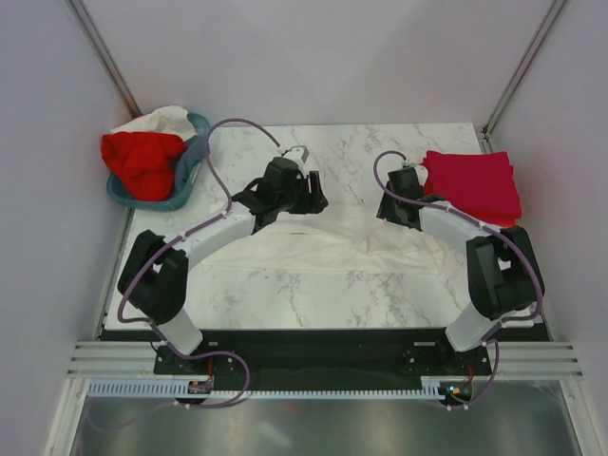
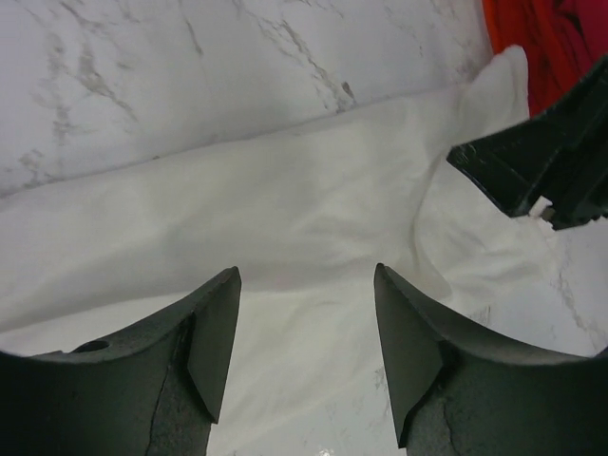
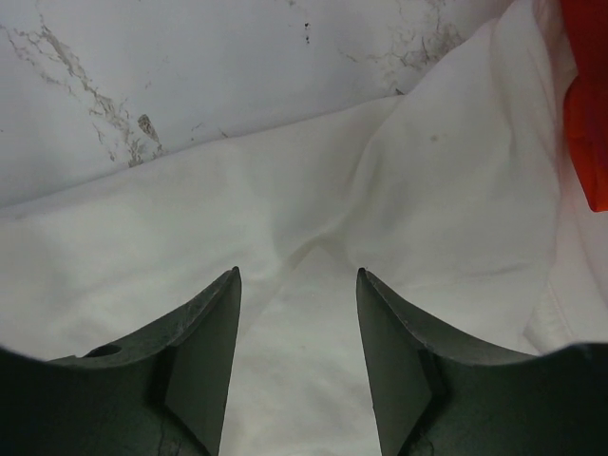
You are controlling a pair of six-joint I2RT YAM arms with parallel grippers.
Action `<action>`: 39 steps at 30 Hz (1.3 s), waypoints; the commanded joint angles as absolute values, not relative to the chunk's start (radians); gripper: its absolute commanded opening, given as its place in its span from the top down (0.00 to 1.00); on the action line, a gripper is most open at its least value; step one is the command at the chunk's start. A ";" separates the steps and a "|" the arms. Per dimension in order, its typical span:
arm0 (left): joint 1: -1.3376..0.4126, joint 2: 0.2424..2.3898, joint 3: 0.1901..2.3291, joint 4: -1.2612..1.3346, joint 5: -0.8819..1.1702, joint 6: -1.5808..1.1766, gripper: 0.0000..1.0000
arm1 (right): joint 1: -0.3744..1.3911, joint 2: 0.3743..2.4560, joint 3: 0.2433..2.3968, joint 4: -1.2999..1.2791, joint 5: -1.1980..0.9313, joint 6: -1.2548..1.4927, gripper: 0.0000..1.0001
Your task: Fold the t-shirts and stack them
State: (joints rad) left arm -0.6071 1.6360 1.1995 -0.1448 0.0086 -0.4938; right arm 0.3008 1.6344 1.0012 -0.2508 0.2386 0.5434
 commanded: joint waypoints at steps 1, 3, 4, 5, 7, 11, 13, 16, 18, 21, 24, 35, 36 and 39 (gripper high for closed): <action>-0.640 1.686 1.213 -0.014 0.150 -0.408 0.33 | 0.299 1.667 1.057 -0.256 0.279 0.520 0.40; -0.661 1.700 1.223 0.030 0.182 -0.385 0.31 | 0.299 1.690 1.063 -0.270 0.295 0.514 0.40; -0.669 1.703 1.224 0.040 0.205 -0.377 0.30 | 0.299 1.701 1.062 -0.271 0.295 0.514 0.40; -0.675 1.707 1.229 0.061 0.218 -0.368 0.29 | 0.301 1.704 1.057 -0.273 0.295 0.514 0.41; -0.692 1.729 1.236 0.072 0.257 -0.344 0.29 | 0.299 1.712 1.049 -0.273 0.290 0.514 0.42; -0.715 1.755 1.238 0.094 0.291 -0.311 0.29 | 0.301 1.697 1.016 -0.273 0.269 0.514 0.49; -0.726 1.763 1.233 0.106 0.299 -0.298 0.29 | 0.301 1.668 0.997 -0.270 0.238 0.515 0.56; -0.735 1.779 1.233 0.109 0.328 -0.288 0.30 | 0.299 1.623 0.962 -0.271 0.219 0.515 0.77; -0.741 1.799 1.241 0.107 0.344 -0.279 0.30 | 0.296 1.595 0.936 -0.272 0.215 0.515 0.86; -0.755 1.828 1.258 0.097 0.353 -0.268 0.30 | 0.287 1.546 0.911 -0.278 0.210 0.511 0.93; -0.775 1.865 1.288 0.075 0.339 -0.250 0.30 | 0.275 1.519 0.907 -0.284 0.198 0.512 1.00; -0.853 1.999 1.434 -0.046 0.246 -0.180 0.39 | 0.239 1.450 0.888 -0.284 0.160 0.520 0.82; -0.860 2.003 1.437 -0.061 0.239 -0.175 0.39 | 0.236 1.441 0.888 -0.284 0.158 0.519 0.82; -0.870 2.011 1.443 -0.093 0.219 -0.163 0.40 | 0.222 1.427 0.887 -0.284 0.147 0.515 0.79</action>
